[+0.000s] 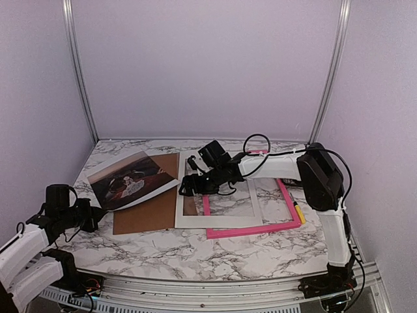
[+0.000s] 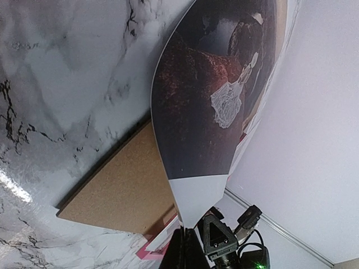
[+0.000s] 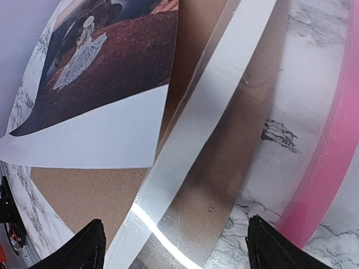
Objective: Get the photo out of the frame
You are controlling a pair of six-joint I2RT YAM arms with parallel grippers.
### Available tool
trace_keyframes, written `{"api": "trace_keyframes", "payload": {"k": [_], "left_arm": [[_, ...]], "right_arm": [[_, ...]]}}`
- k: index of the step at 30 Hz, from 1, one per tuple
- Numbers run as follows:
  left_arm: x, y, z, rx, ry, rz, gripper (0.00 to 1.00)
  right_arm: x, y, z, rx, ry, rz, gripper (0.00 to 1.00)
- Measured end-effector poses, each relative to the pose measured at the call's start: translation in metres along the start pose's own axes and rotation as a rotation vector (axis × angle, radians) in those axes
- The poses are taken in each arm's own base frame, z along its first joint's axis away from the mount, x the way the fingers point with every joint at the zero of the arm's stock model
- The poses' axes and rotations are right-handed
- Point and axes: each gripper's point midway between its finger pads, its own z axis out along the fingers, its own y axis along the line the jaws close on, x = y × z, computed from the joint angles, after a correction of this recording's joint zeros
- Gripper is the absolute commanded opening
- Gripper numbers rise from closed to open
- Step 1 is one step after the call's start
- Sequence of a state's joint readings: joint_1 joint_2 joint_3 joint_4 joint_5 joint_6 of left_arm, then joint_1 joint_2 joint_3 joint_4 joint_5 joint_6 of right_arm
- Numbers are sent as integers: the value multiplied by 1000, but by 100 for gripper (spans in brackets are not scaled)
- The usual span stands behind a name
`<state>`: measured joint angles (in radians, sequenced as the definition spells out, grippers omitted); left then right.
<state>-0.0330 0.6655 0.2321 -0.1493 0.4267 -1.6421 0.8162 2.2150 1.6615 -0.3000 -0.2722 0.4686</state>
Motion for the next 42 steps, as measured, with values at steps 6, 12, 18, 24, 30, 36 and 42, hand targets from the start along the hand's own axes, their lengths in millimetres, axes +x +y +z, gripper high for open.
{"api": "trace_keyframes", "payload": {"k": [6, 12, 18, 24, 30, 36, 42], "left_arm": [[14, 0, 5, -18, 75, 45, 0], [45, -2, 18, -107, 175, 205, 0], [75, -5, 33, -157, 242, 400, 0], [95, 11, 45, -221, 273, 560, 0], [108, 16, 62, -252, 279, 691, 0], [125, 3, 84, -239, 289, 795, 0], [131, 1, 92, -233, 284, 851, 16]], "right_arm": [[-12, 5, -19, 5, -56, 7, 85], [-24, 4, -75, 72, -177, 2, 85], [-32, -20, -118, 136, -276, 27, 85], [-27, -55, -128, 237, -290, 59, 85], [-30, -62, -134, 274, -303, 51, 86], [-37, -59, -150, 290, -339, 34, 86], [-38, -59, -155, 305, -347, 28, 86]]}}
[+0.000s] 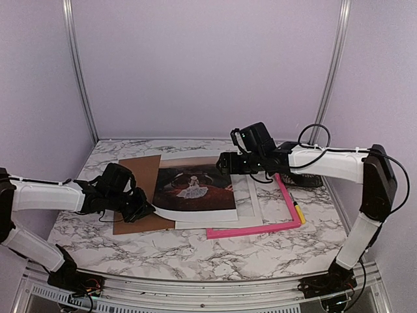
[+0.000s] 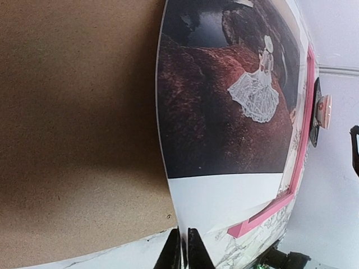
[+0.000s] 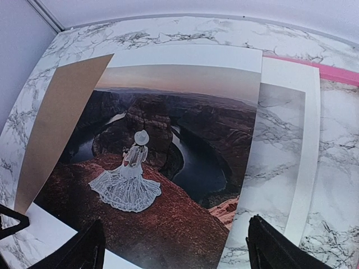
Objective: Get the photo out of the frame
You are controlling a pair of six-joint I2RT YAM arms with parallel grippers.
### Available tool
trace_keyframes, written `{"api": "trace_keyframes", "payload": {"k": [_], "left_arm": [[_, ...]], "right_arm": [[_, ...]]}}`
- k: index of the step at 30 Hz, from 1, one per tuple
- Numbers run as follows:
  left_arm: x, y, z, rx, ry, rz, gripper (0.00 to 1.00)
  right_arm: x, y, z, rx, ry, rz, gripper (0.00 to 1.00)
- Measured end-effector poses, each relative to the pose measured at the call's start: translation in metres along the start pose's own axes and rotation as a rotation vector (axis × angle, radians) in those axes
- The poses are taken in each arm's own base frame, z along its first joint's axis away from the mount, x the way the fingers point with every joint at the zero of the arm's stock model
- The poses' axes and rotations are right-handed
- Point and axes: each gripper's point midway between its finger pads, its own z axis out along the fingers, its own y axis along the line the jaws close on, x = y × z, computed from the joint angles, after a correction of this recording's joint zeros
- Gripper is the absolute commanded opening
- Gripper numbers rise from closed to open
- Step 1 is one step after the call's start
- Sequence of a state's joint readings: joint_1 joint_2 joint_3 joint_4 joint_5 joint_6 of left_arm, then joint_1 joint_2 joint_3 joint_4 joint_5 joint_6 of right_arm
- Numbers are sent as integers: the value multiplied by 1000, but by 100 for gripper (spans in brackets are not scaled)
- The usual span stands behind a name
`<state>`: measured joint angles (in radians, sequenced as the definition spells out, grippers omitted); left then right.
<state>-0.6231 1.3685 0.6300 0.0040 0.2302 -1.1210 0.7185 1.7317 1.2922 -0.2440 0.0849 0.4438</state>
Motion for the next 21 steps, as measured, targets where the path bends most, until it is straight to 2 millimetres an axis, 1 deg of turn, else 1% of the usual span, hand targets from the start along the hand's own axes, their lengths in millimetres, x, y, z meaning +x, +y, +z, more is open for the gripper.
{"api": "trace_keyframes", "payload": {"k": [1, 2, 3, 4, 5, 8, 10, 12, 14, 16, 18, 20, 21], "left_arm": [[0, 1, 0, -6, -3, 6, 42], [-1, 3, 0, -16, -10, 13, 53], [-2, 4, -1, -27, -20, 19, 66], [-4, 7, -3, -41, -32, 29, 87], [-6, 8, -5, -55, -45, 43, 97], [-19, 8, -16, -108, -109, 96, 99], [-32, -1, -26, -126, -164, 153, 99], [-47, -15, -39, -130, -232, 220, 99], [-61, -30, -52, -127, -296, 287, 99], [-77, -51, -69, -121, -371, 370, 99], [-93, -72, -86, -113, -446, 445, 99], [-110, -90, -103, -109, -515, 508, 99], [-118, -96, -110, -111, -544, 533, 99]], "right_arm": [[0, -1, 0, 4, 0, -1, 86], [0, -1, 0, 7, -2, -3, 86], [0, -2, 0, 11, -3, -5, 87], [-1, -2, 0, 14, -4, -8, 88], [-1, -3, -1, 16, -5, -11, 89], [-5, -5, -6, 29, -24, -24, 93], [-10, -8, -16, 42, -52, -34, 96], [-20, -11, -29, 59, -100, -45, 99], [-32, -17, -47, 87, -172, -53, 99], [-44, -26, -65, 109, -251, -61, 99], [-53, -41, -86, 134, -336, -56, 99], [-64, -67, -107, 166, -398, -33, 99], [-71, -79, -116, 183, -427, -18, 99]]}}
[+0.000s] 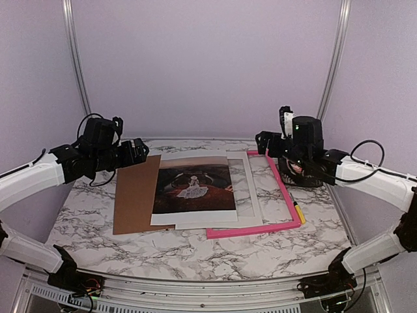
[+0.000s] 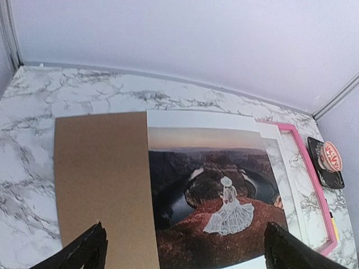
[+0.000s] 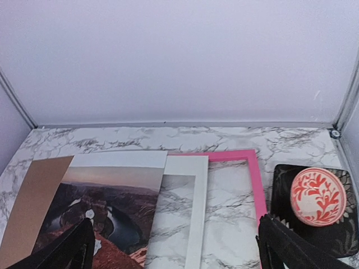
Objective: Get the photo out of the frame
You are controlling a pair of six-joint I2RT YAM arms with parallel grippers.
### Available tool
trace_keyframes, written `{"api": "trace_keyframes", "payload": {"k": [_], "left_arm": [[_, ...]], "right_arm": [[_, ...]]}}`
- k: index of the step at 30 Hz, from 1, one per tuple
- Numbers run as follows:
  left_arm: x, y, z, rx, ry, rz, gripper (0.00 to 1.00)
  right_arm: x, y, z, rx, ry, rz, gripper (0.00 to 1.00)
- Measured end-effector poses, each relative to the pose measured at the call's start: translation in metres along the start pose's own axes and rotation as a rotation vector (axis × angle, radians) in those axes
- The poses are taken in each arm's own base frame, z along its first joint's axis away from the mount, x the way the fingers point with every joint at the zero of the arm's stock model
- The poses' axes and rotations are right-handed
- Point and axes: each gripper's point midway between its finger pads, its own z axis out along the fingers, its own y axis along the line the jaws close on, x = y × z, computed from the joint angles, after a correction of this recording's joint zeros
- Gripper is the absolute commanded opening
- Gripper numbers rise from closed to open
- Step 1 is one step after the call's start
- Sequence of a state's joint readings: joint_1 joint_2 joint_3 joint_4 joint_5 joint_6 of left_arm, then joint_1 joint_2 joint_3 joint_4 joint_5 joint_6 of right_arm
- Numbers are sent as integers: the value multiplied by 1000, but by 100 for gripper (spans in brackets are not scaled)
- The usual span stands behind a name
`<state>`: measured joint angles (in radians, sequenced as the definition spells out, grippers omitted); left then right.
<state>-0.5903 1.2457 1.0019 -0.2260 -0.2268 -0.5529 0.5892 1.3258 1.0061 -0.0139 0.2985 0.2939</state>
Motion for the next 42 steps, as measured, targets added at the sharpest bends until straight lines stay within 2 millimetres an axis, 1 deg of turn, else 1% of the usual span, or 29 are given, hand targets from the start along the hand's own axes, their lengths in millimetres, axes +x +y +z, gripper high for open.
{"api": "trace_keyframes", "payload": {"k": [3, 6, 7, 9, 10, 13, 15, 17, 19, 20, 21, 22, 23, 25, 26, 27, 28, 30, 34, 35, 36, 37, 38, 39, 41, 42], "left_arm": [[-27, 5, -3, -15, -71, 48, 99], [-42, 15, -3, -25, -111, 68, 99], [-47, 18, -3, -24, -123, 66, 99], [-57, 26, -5, -14, -154, 58, 99], [-60, 29, -7, -12, -166, 58, 99], [-64, 37, -16, -6, -215, 78, 99], [-63, 42, -21, -12, -242, 92, 99], [-59, 50, -23, -29, -270, 98, 99], [-50, 69, -21, -74, -297, 89, 99], [-42, 82, -18, -103, -309, 79, 99], [-33, 98, -15, -142, -307, 71, 99], [-20, 116, -10, -190, -297, 61, 99], [-10, 132, -6, -234, -285, 54, 99], [13, 170, 0, -355, -249, 41, 99], [20, 184, 1, -405, -244, 40, 99], [24, 195, 0, -449, -246, 41, 99], [26, 202, -2, -475, -258, 41, 99], [24, 216, -7, -530, -302, 39, 99], [21, 242, -17, -613, -394, 39, 99], [23, 247, -17, -627, -402, 44, 99], [27, 251, -15, -634, -409, 53, 99], [33, 254, -12, -634, -404, 70, 99], [40, 256, -7, -630, -385, 90, 99], [43, 256, -1, -620, -372, 109, 99], [43, 253, 6, -596, -371, 143, 99], [40, 252, 9, -583, -378, 159, 99]], "right_arm": [[-31, -53, -14, 75, -97, 49, 99], [-49, -100, -36, 148, -173, 72, 99], [-53, -111, -44, 164, -190, 74, 99], [-61, -124, -58, 185, -223, 65, 99], [-65, -126, -64, 189, -238, 57, 99], [-72, -124, -78, 183, -274, 28, 99], [-67, -126, -86, 189, -298, 9, 99], [-54, -132, -91, 212, -321, -14, 99], [-35, -143, -90, 257, -336, -39, 99], [-20, -151, -87, 289, -341, -52, 99], [-2, -161, -82, 322, -336, -61, 99], [21, -173, -77, 356, -322, -63, 99], [49, -191, -72, 398, -287, -57, 99], [92, -226, -69, 490, -212, -44, 99], [112, -242, -69, 538, -179, -42, 99], [126, -252, -68, 566, -162, -43, 99], [135, -256, -67, 576, -151, -48, 99], [147, -259, -64, 573, -171, -55, 99], [171, -254, -58, 532, -158, -104, 99], [169, -250, -56, 514, -164, -120, 99], [162, -246, -54, 494, -187, -134, 99], [149, -240, -50, 467, -225, -153, 99], [128, -233, -42, 439, -280, -178, 99], [123, -231, -40, 429, -293, -183, 99], [104, -226, -34, 415, -343, -197, 99], [99, -224, -34, 413, -360, -200, 99]]}}
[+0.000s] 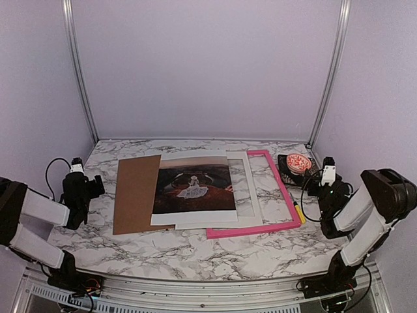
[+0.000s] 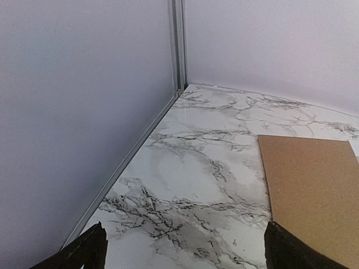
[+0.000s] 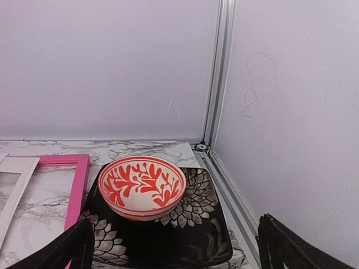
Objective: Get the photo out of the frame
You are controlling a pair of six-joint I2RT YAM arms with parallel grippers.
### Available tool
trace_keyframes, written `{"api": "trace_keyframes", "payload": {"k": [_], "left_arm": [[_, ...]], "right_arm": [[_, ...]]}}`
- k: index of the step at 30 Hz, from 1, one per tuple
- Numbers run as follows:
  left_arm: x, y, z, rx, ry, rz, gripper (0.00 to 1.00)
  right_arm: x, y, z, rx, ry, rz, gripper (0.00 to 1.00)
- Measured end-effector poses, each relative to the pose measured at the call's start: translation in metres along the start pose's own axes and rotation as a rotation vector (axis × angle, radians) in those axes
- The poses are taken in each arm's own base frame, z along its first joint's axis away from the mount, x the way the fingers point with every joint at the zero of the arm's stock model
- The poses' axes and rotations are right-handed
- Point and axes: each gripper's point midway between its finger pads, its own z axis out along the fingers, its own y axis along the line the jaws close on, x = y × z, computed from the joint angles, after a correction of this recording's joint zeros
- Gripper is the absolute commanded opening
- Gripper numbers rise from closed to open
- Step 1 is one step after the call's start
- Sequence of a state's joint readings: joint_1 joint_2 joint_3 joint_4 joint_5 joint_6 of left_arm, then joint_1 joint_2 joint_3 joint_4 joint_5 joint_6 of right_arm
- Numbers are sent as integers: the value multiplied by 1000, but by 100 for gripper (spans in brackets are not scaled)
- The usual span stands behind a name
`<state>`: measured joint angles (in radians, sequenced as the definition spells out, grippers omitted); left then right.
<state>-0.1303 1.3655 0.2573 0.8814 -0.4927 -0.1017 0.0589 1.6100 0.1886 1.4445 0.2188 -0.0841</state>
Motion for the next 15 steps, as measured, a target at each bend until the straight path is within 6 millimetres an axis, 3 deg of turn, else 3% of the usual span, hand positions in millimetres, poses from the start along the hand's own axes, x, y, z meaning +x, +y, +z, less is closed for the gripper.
{"api": "trace_keyframes", "payload": {"k": [4, 6, 9, 15], "left_arm": [[-12, -6, 13, 76, -56, -9, 99], [-7, -8, 19, 104, -55, -7, 99], [-2, -13, 16, 146, -63, 5, 99], [-13, -23, 12, 194, -114, 6, 99]], "right_arm": [[0, 1, 0, 13, 1, -11, 99], [0, 2, 0, 11, 2, -20, 99], [0, 3, 0, 11, 5, -23, 99], [1, 3, 0, 11, 6, -23, 99]]}}
